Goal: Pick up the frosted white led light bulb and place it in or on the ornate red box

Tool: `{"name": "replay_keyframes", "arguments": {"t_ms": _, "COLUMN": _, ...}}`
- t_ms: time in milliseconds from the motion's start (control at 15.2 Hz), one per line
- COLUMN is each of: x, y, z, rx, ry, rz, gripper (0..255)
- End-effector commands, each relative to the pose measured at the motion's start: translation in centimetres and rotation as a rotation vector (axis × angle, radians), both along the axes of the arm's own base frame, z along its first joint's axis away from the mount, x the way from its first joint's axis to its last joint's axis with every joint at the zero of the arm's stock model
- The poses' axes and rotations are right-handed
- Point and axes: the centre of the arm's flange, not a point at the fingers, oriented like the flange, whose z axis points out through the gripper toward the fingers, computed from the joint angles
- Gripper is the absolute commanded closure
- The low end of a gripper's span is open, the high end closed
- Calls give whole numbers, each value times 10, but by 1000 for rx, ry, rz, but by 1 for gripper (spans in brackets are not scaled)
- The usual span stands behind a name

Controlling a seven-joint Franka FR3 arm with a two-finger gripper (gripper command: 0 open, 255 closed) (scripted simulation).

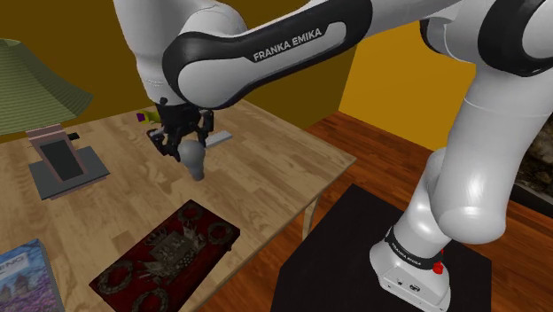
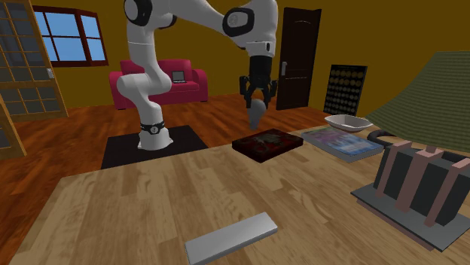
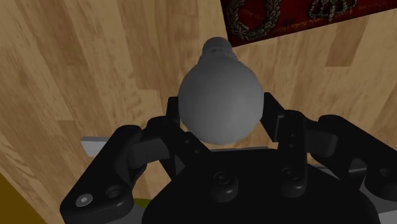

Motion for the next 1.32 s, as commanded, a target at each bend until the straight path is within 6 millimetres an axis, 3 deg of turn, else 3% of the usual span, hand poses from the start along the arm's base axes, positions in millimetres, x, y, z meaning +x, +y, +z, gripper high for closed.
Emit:
{"name": "replay_keyframes", "arguments": {"t_ms": 0, "x": -17, "y": 21, "z": 3, "rx": 0, "ry": 0, "rz": -1, "gripper": 255}}
{"name": "replay_keyframes", "arguments": {"t_ms": 660, "x": -94, "y": 130, "z": 17, "rx": 0, "ry": 0, "rz": -1, "gripper": 255}}
{"name": "replay_keyframes", "arguments": {"t_ms": 1254, "x": -94, "y": 130, "z": -31, "rx": 0, "ry": 0, "rz": -1, "gripper": 255}}
